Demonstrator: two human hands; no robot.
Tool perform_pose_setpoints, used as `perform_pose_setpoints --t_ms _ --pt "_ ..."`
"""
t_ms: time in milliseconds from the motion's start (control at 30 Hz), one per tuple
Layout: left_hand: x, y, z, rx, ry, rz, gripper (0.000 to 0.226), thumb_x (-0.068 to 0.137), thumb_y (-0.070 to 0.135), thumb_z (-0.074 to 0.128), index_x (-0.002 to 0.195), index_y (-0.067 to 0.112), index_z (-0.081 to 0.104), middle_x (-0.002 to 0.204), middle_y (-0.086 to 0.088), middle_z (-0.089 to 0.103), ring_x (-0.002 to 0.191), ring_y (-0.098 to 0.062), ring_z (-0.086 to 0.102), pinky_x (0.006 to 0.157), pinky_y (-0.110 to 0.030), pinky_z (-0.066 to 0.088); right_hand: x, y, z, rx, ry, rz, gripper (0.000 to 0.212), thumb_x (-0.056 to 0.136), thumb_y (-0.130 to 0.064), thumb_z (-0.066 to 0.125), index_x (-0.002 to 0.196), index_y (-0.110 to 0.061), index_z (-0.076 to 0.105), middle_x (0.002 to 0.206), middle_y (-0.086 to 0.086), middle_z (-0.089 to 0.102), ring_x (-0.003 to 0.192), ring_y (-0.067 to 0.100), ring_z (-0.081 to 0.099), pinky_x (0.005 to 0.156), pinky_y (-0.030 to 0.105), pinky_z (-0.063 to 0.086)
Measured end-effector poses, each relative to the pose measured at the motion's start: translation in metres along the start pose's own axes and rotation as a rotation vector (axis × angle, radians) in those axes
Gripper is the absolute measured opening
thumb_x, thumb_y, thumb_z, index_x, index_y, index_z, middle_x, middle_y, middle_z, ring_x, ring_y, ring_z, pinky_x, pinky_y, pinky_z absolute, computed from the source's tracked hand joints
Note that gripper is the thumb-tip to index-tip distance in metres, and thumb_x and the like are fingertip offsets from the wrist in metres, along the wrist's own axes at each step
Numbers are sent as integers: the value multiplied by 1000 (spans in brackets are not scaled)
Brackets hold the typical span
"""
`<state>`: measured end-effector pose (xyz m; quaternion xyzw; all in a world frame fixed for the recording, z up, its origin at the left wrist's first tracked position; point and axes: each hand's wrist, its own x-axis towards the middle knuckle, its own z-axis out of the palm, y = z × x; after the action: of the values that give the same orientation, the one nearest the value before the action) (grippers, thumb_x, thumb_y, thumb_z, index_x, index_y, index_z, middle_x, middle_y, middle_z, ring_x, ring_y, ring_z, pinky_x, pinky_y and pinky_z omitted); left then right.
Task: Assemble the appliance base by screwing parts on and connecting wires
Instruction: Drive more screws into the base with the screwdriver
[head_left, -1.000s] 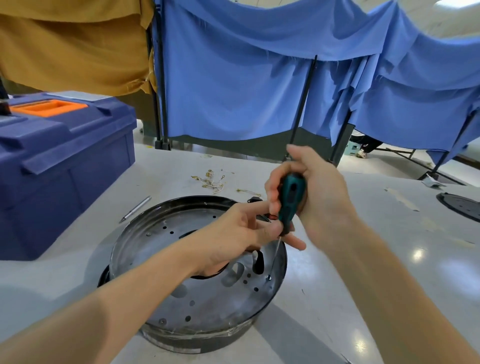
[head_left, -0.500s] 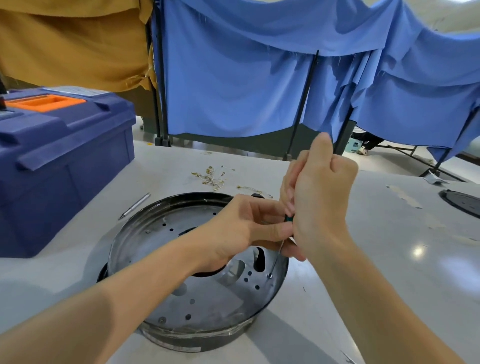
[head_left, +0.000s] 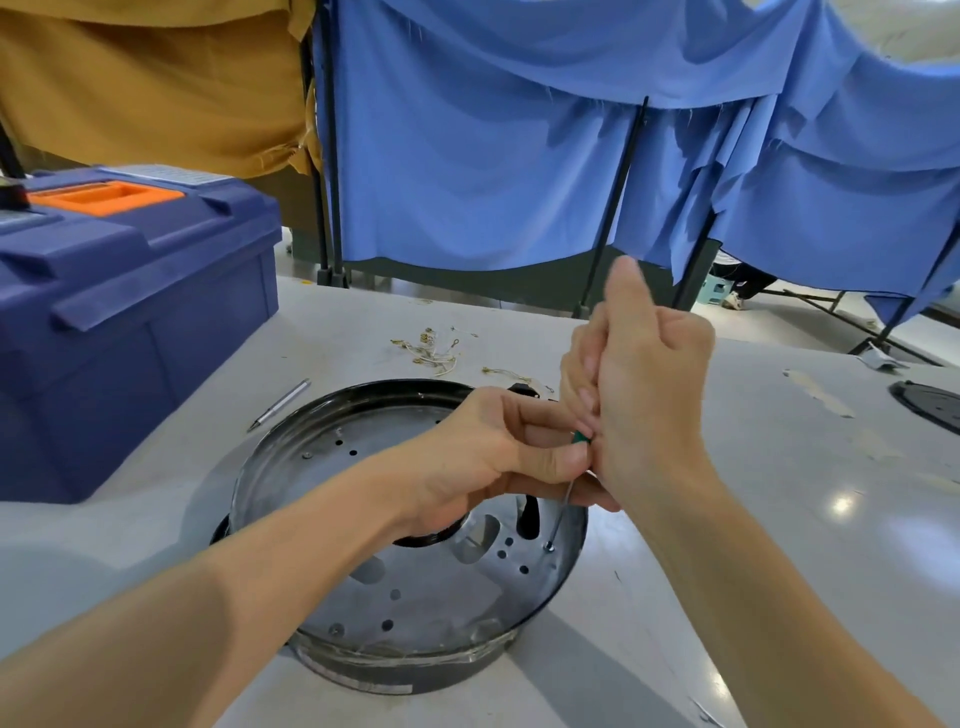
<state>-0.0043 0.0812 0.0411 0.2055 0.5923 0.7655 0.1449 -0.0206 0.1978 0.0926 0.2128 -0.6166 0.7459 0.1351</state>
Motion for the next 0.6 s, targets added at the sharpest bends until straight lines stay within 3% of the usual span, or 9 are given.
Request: perform_pose_setpoints --t_ms 100,167,233,333,433,600 --pt "1 -1 2 47 41 13 21 77 9 74 97 5 75 89 -11 76 83 -27 74 78 -29 57 -8 2 1 -71 109 -29 73 103 -34 39 32 -18 40 32 2 36 27 16 31 37 19 27" --pt "-1 0 1 41 45 22 12 81 6 68 87 11 78 86 -10 75 85 -31 73 82 -34 57 3 -5 1 10 -91 195 70 100 -40 47 34 -14 45 35 6 41 30 18 35 39 21 30" --pt "-3 2 -1 31 28 15 11 85 11 67 90 7 76 94 -17 74 91 -36 72 85 -36 56 17 -14 -3 89 -413 455 70 93 -48 53 38 -7 47 38 11 44 34 21 40 42 23 37" --pt "-5 2 -3 22 6 7 19 86 16 66 98 5 74 99 -20 73 96 -38 70 89 -38 55 25 -15 -8 156 -641 441 68 93 -39 54 35 -10 34 29 3 30 25 17 23 34 16 27" --pt "-3 0 -1 8 10 9 18 84 7 67 99 7 76 97 -17 74 95 -36 71 88 -36 55 17 -4 -5 152 -402 295 69 103 -28 46 37 -10 33 29 1 24 25 13 17 35 13 19" --pt "2 -2 3 90 118 13 24 67 0 78 88 11 79 85 -9 76 79 -25 74 74 -28 58 -1 3 3 -10 44 -18 74 106 -35 36 34 -16 39 31 0 32 26 14 28 36 17 24"
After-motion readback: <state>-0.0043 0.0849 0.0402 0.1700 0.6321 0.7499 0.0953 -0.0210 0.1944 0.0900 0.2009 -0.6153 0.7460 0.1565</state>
